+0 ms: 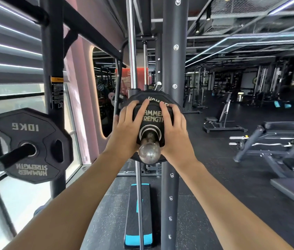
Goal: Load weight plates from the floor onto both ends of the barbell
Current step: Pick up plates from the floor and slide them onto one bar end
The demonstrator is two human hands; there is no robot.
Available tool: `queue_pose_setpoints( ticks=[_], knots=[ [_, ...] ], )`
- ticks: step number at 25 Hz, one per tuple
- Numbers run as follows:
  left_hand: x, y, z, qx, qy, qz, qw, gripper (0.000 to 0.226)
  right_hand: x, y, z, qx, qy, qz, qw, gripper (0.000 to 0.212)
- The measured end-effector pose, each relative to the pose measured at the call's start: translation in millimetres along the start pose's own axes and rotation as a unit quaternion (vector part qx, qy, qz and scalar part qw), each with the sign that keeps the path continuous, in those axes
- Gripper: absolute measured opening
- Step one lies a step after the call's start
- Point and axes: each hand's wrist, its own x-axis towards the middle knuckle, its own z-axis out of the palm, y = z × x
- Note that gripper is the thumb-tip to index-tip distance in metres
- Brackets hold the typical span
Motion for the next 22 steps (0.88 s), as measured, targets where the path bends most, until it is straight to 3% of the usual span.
queue_pose_setpoints(
  ticks=[8, 10, 12, 14, 16, 19, 22],
  knots=[
    [27.5, -26.5, 30.6, -0.037, -0.038, 0.010, 0.999, 0.132, 25.6, 9.5, 21.8, -0.032, 0.006, 0.014, 0.999, 0.100],
    [33.3, -36.4, 27.7, -0.160, -0.033, 0.000, 0.987, 0.110, 36.4, 9.0, 19.0, -0.017, -0.021, 0.036, 0.999, 0.100],
    [39.1, -44.8, 23.3, -0.305, 0.021, -0.042, 0.951, 0.082, 46.9, 13.4, 12.2, 0.061, -0.023, 0.040, 0.997, 0.100],
    [51.1, -47.0, 17.6, -0.364, 0.066, -0.084, 0.925, 0.054, 58.9, 20.3, 3.5, 0.139, -0.016, 0.037, 0.989, 0.097],
    [68.7, -44.2, 13.8, -0.316, 0.036, -0.105, 0.942, 0.042, 71.9, 22.0, -2.5, 0.177, -0.018, 0.064, 0.982, 0.087],
    [91.7, -37.4, 16.8, -0.212, -0.028, -0.111, 0.971, 0.053, 88.7, 24.5, 0.6, 0.202, -0.033, 0.122, 0.971, 0.082],
    [99.0, -33.0, 25.5, -0.156, 0.006, -0.123, 0.980, 0.051, 90.0, 31.8, 9.7, 0.152, -0.018, 0.113, 0.982, 0.076]
  ],
)
